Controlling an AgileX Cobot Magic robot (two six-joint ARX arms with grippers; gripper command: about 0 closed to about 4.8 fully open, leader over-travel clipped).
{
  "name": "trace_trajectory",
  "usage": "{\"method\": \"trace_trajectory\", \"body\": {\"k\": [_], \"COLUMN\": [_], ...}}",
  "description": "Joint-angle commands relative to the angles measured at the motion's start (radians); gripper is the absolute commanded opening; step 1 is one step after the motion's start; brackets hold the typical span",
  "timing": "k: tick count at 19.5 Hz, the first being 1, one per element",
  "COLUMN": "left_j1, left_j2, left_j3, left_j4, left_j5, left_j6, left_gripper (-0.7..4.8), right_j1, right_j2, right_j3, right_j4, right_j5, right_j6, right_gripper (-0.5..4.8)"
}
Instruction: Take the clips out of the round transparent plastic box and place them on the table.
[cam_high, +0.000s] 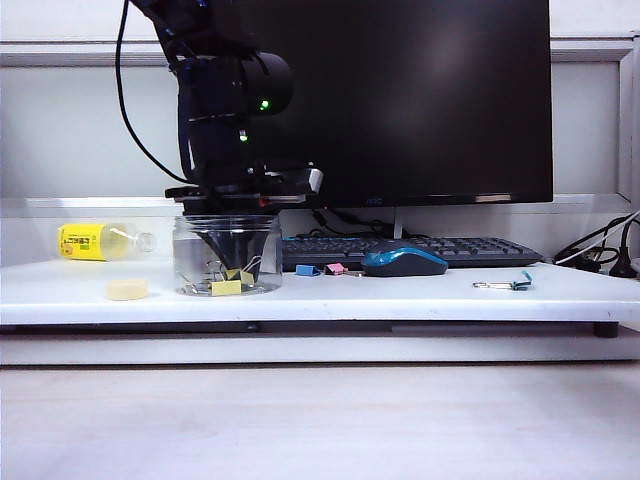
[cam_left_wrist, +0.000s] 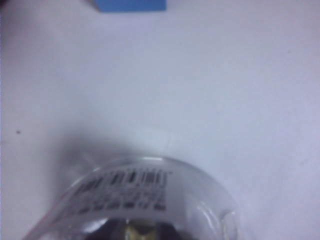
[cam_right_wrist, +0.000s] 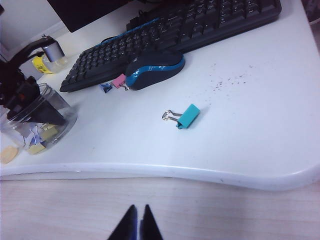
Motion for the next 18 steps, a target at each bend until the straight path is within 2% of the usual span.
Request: {"method": "trace_trajectory", "body": {"k": [1, 6, 9, 12, 16, 18], "left_j1": [-0.005, -0.005, -0.005, -0.005, -0.004, -0.004], "left_j2": [-0.055, -0.122, -0.121, -0.121, -0.121, -0.119], "left_j3": [-0.003, -0.003, -0.004, -0.004, -0.004, -0.004], "left_j4": [0.014, 0.021, -0.06, -0.082, -0.112, -0.116], "left_j5": [-0.003, -0.003, 0.008, 0.009, 0.033, 0.06], "left_j6": [0.006, 0.007, 0.021, -0.022, -0.032, -0.079], "left_gripper": [0.73, 0.71, 0.9, 0.89, 0.92, 1.43], "right_j1": [0.0, 0.0, 0.0, 0.0, 0.0, 0.0], "right_j2": [0.001, 0.001, 0.001, 0.001, 0.001, 0.001], "right_j3": [0.0, 0.0, 0.0, 0.0, 0.0, 0.0], "right_j4": [-0.001, -0.001, -0.001, -0.001, -0.001, -0.001], "right_j5": [0.003, 0.003, 0.003, 0.003, 0.003, 0.003], "right_j6": [-0.005, -0.005, -0.004, -0.004, -0.004, -0.004], "right_gripper": [0.22, 0.22, 0.22, 0.22, 0.22, 0.22]}}
